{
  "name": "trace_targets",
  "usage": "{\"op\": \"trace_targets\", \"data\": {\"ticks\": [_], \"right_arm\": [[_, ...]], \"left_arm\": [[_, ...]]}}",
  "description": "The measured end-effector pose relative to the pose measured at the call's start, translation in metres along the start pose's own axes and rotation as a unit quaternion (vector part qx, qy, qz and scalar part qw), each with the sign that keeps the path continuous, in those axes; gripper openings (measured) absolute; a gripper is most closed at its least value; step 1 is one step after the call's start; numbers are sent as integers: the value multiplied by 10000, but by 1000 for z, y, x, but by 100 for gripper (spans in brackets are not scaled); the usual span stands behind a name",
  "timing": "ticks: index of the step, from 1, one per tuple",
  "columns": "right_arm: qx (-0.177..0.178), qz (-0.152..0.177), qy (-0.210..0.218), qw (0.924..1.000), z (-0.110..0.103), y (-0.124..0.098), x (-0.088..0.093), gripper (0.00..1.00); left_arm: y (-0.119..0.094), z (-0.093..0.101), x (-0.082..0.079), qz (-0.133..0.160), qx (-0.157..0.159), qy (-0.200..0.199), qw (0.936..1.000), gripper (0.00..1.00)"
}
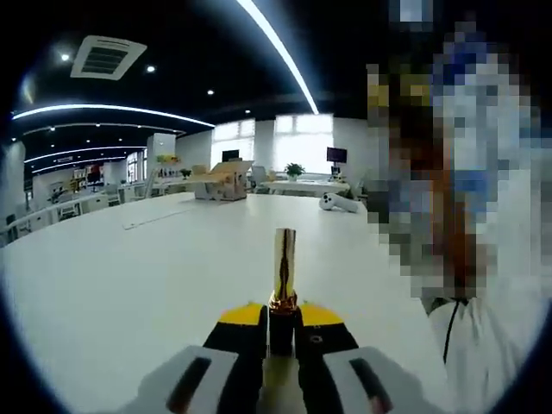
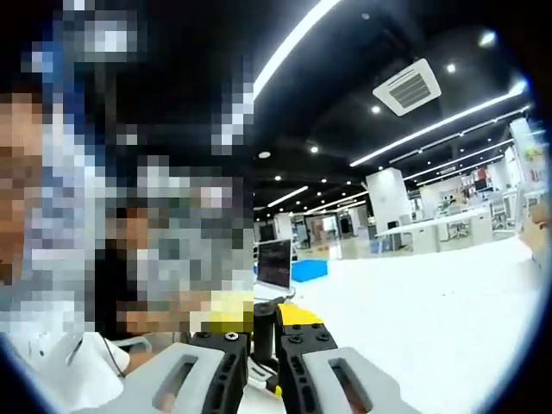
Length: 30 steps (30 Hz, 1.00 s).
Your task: Unscrew the lipstick cap, remove the lipstick, and put the cap back on the lipstick
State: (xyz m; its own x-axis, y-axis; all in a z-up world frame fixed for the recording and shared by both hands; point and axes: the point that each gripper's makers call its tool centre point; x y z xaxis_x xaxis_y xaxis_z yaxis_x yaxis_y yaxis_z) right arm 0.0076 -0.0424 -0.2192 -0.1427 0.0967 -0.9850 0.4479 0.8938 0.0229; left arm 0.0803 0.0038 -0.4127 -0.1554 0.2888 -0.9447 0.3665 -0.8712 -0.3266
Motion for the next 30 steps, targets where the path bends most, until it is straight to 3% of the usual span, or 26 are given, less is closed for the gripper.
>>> {"op": "trace_targets", "data": {"ticks": [10, 17, 25, 27, 30], "right_arm": [[60, 44, 99, 9999, 3, 6, 2, 9], [542, 145, -151, 9983, 9, 17, 3, 9], [1138, 247, -460, 9921, 19, 25, 4, 9], [1187, 171, -486, 9916, 21, 28, 8, 9], [1284, -22, -566, 9901, 23, 35, 18, 9]], "left_arm": [[2, -4, -9, 66, -321, -358, 9988, 13], [-1, -10, -29, 120, -1244, -137, 9921, 13], [0, -14, -42, 87, -1821, -75, 9832, 13], [-2, -29, -44, 101, -2100, 147, 9775, 13], [1, -29, -37, -3, -2121, 234, 9770, 13]]}}
Point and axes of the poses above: the point that each gripper's makers call its tool centre point, and the gripper's own axes: y roughly forward along the fingers, z roughly to its right, x roughly out of its underside, and after that the axes turned 6 degrees about -z, right-handed
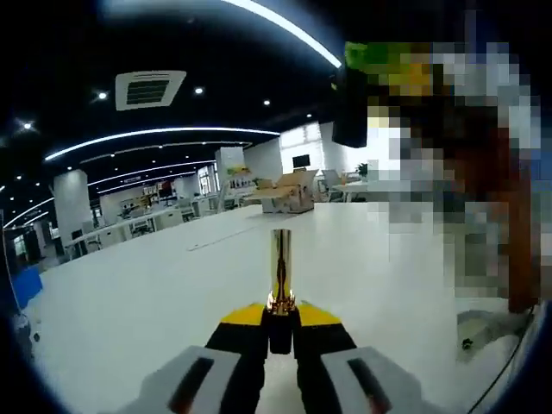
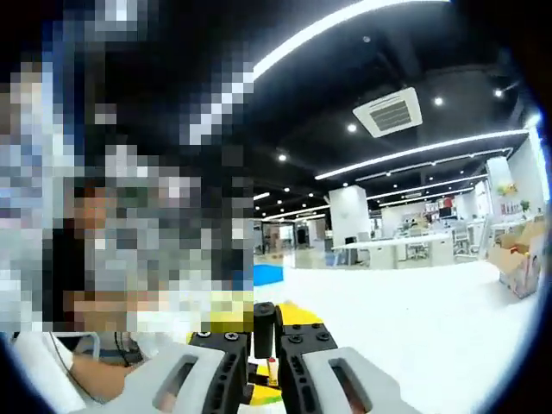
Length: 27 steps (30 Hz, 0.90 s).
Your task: Unscrew the lipstick cap, remove the lipstick, and put the cap back on the lipstick
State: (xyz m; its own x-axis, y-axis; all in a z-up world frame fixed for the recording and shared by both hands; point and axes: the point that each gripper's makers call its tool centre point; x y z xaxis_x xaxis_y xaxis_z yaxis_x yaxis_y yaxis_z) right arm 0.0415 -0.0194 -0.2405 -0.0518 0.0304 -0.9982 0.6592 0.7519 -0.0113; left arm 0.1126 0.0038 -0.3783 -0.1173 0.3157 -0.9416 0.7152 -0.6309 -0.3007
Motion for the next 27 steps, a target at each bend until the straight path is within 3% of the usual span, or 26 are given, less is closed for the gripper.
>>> {"op": "trace_targets", "data": {"ticks": [3, 6, 16, 27], "right_arm": [[20, -113, -35, 9999, -2, 7, 8, 9], [15, -229, -60, 9997, -5, 12, 16, 9], [159, -375, -182, 9990, -1, 18, 26, 9], [312, -500, -295, 9978, 2, 22, 33, 9]], "left_arm": [[-2, 8, 7, -106, -61, 119, 9999, 13], [-3, 13, 11, -164, 12, -31, 9999, 13], [-11, 28, 10, -214, 63, -150, 9996, 13], [-11, 29, 7, -208, 45, -66, 9998, 13]]}}
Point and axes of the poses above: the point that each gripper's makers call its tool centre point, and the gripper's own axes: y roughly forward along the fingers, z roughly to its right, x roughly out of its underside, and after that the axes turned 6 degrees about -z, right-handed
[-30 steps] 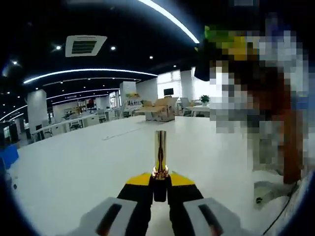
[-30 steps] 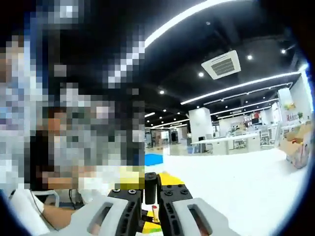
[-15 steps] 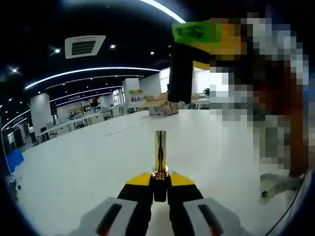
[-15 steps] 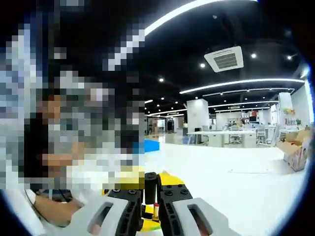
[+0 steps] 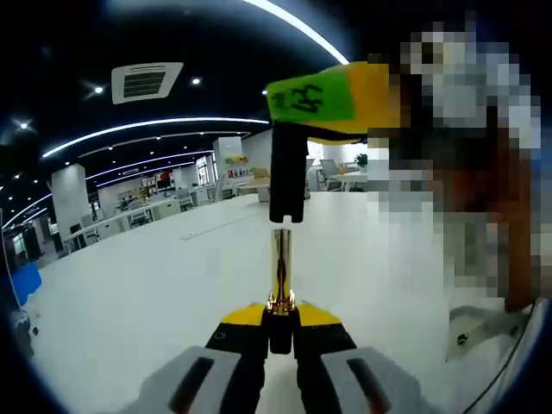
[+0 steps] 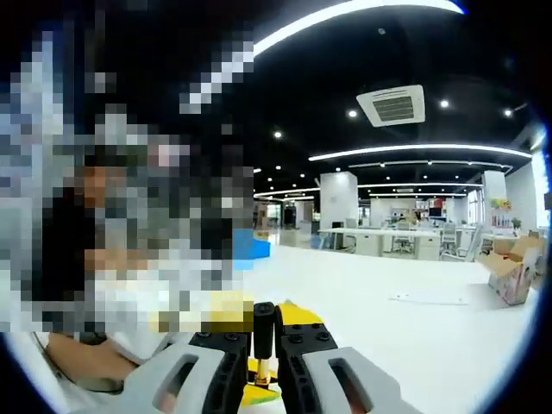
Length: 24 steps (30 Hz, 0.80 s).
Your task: Unscrew the lipstick cap, remove the lipstick, and put the cap back on the lipstick
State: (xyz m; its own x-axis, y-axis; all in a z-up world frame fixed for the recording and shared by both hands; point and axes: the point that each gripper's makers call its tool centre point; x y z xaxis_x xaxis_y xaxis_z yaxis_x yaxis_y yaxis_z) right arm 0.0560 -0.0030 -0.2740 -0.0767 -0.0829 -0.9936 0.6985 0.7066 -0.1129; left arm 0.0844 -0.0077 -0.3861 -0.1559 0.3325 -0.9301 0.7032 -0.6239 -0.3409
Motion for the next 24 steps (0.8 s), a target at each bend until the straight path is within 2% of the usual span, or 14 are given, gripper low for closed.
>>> {"op": "trace_targets", "data": {"ticks": [12, 24], "right_arm": [[30, -100, -58, 9999, -1, 7, 7, 9], [99, -297, -159, 9994, -2, 14, 19, 9]], "left_arm": [[-5, -1, 0, 7, -17, 15, 10000, 13], [-7, -1, -1, 40, 48, -164, 9998, 13]]}}
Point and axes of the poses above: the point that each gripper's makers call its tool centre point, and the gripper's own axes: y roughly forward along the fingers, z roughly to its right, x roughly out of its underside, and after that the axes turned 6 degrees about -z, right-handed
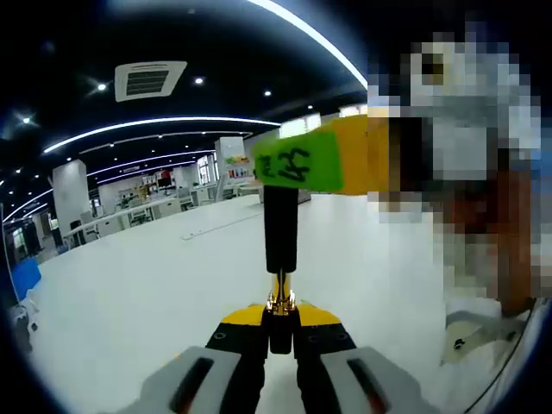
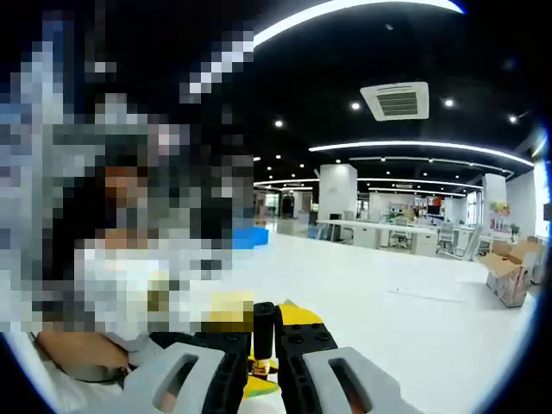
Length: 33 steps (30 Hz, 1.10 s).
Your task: Unscrew the lipstick cap, remove the lipstick, and put the cap back on the lipstick
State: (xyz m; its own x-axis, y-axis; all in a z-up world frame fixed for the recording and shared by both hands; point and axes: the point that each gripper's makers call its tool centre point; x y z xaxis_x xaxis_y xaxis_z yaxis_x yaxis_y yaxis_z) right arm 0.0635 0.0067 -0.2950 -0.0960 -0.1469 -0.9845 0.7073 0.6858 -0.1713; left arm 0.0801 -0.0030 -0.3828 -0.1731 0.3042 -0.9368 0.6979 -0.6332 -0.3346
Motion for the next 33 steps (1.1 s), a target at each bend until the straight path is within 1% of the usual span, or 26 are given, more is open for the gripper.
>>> {"op": "trace_targets", "data": {"ticks": [11, 20, 28, 33], "right_arm": [[9, -104, -49, 9999, -3, 4, 7, 9], [34, -177, -95, 9998, -5, 9, 12, 9], [100, -171, -127, 9997, -5, 10, 13, 9], [167, -134, -129, 9997, -4, 15, 17, 9]], "left_arm": [[-2, 1, -2, 35, 24, -116, 9999, 13], [-3, -2, -4, 93, 5, -188, 9998, 13], [-2, -3, -3, 106, -45, -216, 9997, 13], [1, -7, 1, 145, -98, -286, 9994, 13]]}}
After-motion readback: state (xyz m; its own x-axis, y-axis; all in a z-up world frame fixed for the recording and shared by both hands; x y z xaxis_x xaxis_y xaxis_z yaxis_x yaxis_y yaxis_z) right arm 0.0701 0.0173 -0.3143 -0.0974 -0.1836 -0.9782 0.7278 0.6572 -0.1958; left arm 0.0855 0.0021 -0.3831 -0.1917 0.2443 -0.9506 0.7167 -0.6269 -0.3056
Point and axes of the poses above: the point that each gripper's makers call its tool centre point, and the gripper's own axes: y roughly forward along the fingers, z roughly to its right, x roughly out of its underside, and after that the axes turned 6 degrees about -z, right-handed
